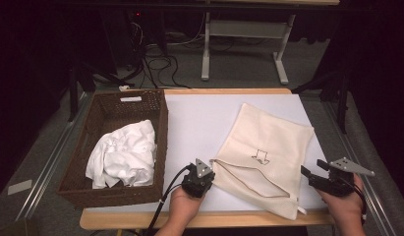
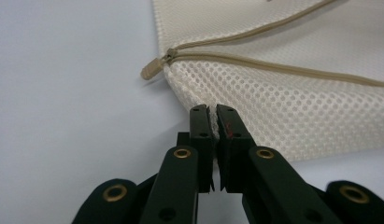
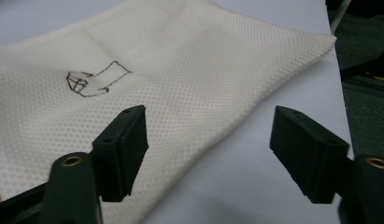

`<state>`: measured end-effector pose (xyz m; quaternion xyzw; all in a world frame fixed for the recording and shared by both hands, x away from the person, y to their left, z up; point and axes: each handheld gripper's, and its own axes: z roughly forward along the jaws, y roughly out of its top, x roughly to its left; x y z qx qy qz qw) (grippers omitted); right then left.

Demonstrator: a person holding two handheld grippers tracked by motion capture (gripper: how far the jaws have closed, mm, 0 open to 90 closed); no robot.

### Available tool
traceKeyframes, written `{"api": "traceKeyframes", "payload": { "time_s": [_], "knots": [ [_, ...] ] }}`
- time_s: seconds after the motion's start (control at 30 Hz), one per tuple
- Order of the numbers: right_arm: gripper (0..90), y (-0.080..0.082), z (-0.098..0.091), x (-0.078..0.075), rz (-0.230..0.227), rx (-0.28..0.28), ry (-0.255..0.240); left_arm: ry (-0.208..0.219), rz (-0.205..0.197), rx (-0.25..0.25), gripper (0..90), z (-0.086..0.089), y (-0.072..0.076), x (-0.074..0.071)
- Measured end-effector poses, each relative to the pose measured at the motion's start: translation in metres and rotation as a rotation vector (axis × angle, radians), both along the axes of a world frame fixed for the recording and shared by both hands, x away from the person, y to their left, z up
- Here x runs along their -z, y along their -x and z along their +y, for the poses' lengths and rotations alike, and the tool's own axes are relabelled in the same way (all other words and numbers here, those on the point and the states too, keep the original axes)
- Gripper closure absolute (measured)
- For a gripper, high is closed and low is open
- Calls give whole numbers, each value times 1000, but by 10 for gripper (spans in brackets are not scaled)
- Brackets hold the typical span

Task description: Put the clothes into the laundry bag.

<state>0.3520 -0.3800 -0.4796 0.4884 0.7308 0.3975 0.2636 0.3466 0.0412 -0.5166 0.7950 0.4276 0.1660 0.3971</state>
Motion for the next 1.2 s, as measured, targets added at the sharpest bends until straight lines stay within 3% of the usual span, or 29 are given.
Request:
{"api": "traceKeyframes", "payload": {
  "time_s": [0.07,0.2,0.27,0.43,0.53,0.6,0.73,0.93,1.0,1.03,1.1,1.13,1.2],
  "knots": [
    [230,6,1,1,10,16,11,3,10,-36,855,4,-4,1],
    [238,14,2,1,0,18,2,5,4,-40,821,4,-5,0],
    [241,19,3,-1,-25,14,-1,4,-27,-28,758,3,-2,-4],
    [222,25,7,-3,-34,10,-16,-8,-101,-17,546,1,6,-10],
    [195,27,10,-6,-54,-6,-22,-7,-149,1,464,0,13,-15],
    [110,27,14,-6,-43,-8,-19,6,-137,32,429,-1,14,-18],
    [4,27,21,-5,-11,-20,-5,16,-156,49,338,-1,18,-23],
    [4,26,32,-7,-13,-70,-10,11,-157,17,126,2,22,-28],
    [4,26,36,-9,-23,-81,-14,4,-161,14,17,3,23,-29],
    [4,26,37,-10,-19,-86,-17,10,-157,10,0,4,25,-30],
    [4,24,39,-11,-23,-104,-29,82,-115,17,0,6,29,-33],
    [4,23,40,-12,-27,-103,-29,105,-115,27,0,7,34,-37],
    [4,21,42,-13,-31,-108,-33,104,-126,31,0,8,38,-39]
  ]
}}
